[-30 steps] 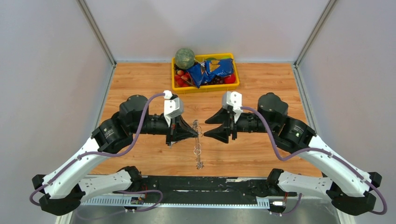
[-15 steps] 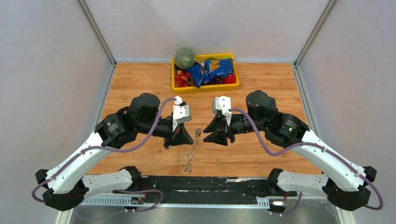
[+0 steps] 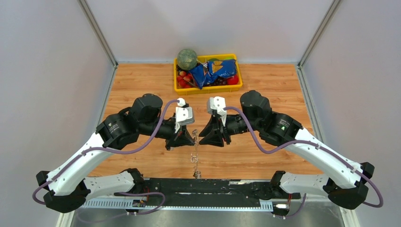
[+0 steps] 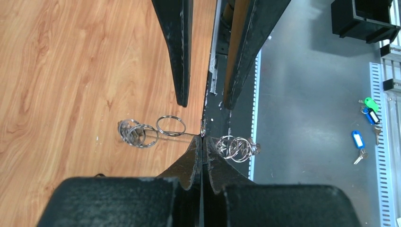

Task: Put the keys on the keyring

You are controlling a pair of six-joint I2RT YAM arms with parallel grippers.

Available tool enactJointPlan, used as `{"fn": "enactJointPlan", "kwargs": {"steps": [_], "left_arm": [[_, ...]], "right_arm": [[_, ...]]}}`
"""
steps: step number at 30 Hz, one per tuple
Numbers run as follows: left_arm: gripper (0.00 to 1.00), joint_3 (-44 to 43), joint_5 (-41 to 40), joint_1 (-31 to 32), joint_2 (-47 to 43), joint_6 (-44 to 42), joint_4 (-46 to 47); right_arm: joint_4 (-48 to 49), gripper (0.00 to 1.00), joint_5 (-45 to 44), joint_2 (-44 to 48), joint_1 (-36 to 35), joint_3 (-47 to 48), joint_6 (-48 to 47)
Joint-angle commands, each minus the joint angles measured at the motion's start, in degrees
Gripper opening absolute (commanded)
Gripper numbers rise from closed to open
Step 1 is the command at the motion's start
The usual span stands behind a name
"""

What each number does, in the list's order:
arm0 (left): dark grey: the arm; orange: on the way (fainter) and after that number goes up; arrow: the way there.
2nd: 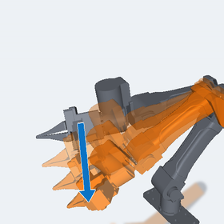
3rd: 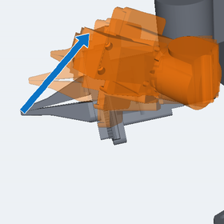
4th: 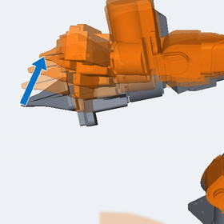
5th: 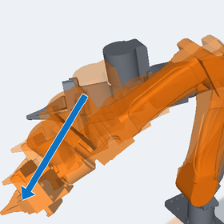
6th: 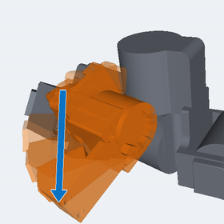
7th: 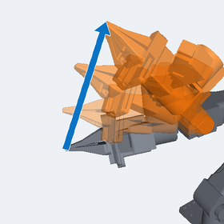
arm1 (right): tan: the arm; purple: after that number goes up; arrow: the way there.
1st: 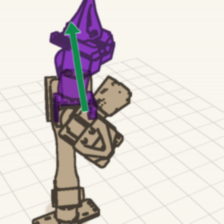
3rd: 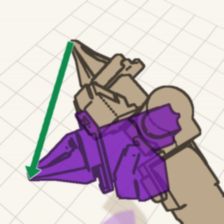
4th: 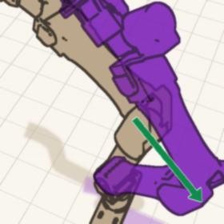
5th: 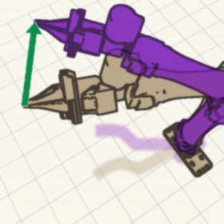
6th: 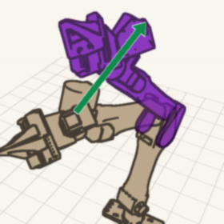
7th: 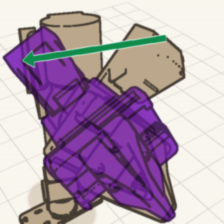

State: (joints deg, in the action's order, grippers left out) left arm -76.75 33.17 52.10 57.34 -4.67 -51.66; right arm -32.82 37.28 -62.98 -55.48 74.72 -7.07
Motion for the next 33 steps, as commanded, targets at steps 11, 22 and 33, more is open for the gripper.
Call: {"fn": "enactJointPlan", "kwargs": {"steps": [11,22,33], "left_arm": [[0.0,-3.0,-0.6,0.1,-0.9,-1.8,1.5],[0.0,-2.8,-0.2,0.0,-1.7,-2.0,1.9],[0.0,-2.8,-0.6,0.0,-2.4,-2.0,2.5]], "right_arm": [[5.3,0.33,1.6,-1.6,-1.7,-1.1,2.2],[5.4,0.32,0.7,-2.9,-2.2,-1.0,1.8],[5.5,0.0,0.1,-2.7,-2.8,-1.6,1.8]]}}
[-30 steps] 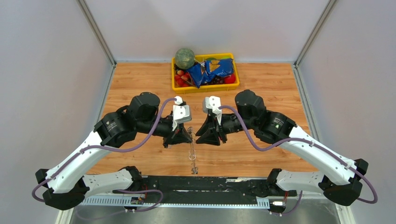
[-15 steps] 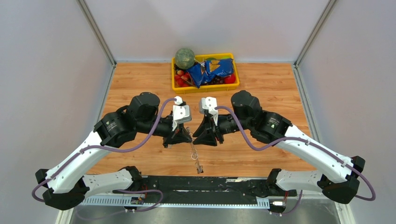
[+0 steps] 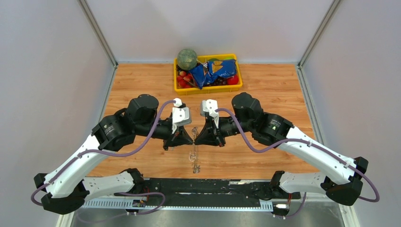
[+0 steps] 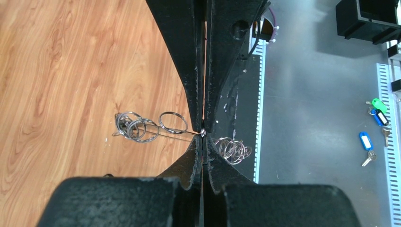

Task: Put the keys on the keyring

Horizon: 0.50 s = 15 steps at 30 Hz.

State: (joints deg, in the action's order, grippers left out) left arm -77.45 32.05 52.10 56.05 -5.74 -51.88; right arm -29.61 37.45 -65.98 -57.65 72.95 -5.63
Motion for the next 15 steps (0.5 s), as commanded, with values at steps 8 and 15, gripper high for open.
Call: {"fn": "enactJointPlan", "kwargs": {"steps": [8,15], "left_arm": [[0.07,-0.4,0.7,0.0,-2.8,0.0,6.1],[0.39,7.5,-0.4,0.0,-12.3,4.7,22.0]], "right_arm": [[9.7,0.0,-5.0,4.9,-1.5,-3.5,3.4],[23.4,0.0,-9.7,13.0,-1.8,-10.2,12.3]]}}
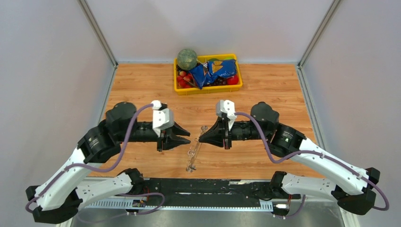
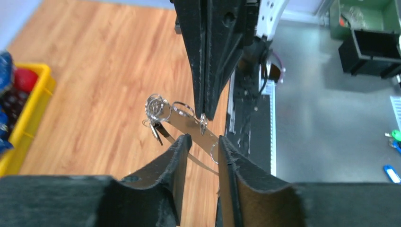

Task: Put the keys on the keyring

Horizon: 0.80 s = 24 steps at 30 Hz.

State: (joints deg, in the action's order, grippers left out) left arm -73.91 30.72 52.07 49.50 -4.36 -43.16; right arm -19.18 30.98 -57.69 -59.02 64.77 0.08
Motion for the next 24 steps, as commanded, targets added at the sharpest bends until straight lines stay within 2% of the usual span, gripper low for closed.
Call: {"fn": "enactJointPlan", "kwargs": {"steps": [1,6,13,24], "left_arm": [[0.4,5.0,1.4,0.0,-7.7,3.7,17.4],[0.44,11.4,1.8,0.0,-12.0,8.0,28.1],[0.44,15.0,3.1,0.0,-11.3,12.0,38.4],[0.43,18.2,3.4,0.0,-10.4,15.5,46.7]], "right_arm": [[14.6,0.0,-3.7,5.7,-0.6,-2.8,7.6],[22.2,0.0,-6.1,9.5,-1.3,-6.2,10.6],[32.8,0.0,-6.9,12.6,-1.9,-11.7,13.5],[44.8,0.0,-7.5,13.3,-2.8,-16.2,16.2]]}}
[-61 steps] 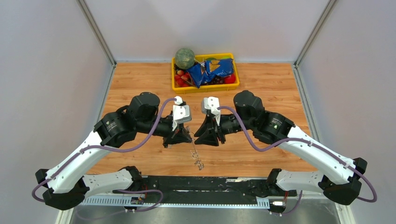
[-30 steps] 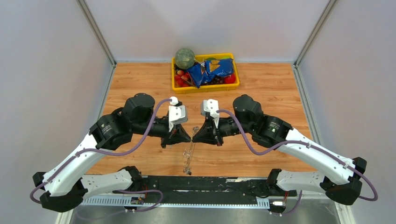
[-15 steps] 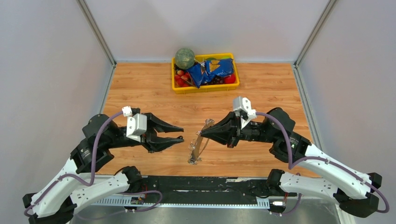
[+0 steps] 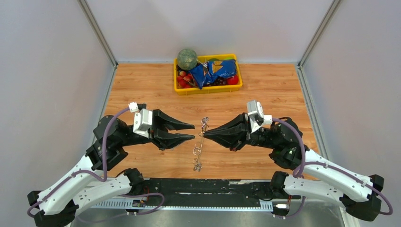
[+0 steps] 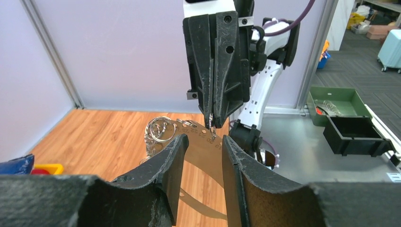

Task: Put the keys on the keyring

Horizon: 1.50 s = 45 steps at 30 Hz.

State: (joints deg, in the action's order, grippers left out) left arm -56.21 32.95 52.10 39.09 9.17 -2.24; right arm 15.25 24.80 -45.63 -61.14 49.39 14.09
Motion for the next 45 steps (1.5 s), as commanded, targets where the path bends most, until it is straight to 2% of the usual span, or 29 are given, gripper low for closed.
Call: {"fn": "enactJointPlan", "kwargs": {"steps": [1,10,38,45], "left_arm": [[0.42,0.7,1.4,0.0,0.0,2.2,5.9],[0.41,0.6,2.5,0.0,0.3,2.5,6.7],[0.3,0.7,3.7,0.0,0.4,3.8,6.5],[0.22,0.5,3.8,0.0,0.7,3.7,6.3]], "right_arm": [[11.4,0.0,-1.6,1.3,-0.8,-1.2,2.2],[15.4,0.0,-4.1,-0.3,-3.2,-1.7,-0.3],[16.1,0.0,-9.5,-2.1,-8.1,-0.4,-6.2],[16.6,0.0,-9.3,-2.6,-8.5,-0.3,-6.5]]}}
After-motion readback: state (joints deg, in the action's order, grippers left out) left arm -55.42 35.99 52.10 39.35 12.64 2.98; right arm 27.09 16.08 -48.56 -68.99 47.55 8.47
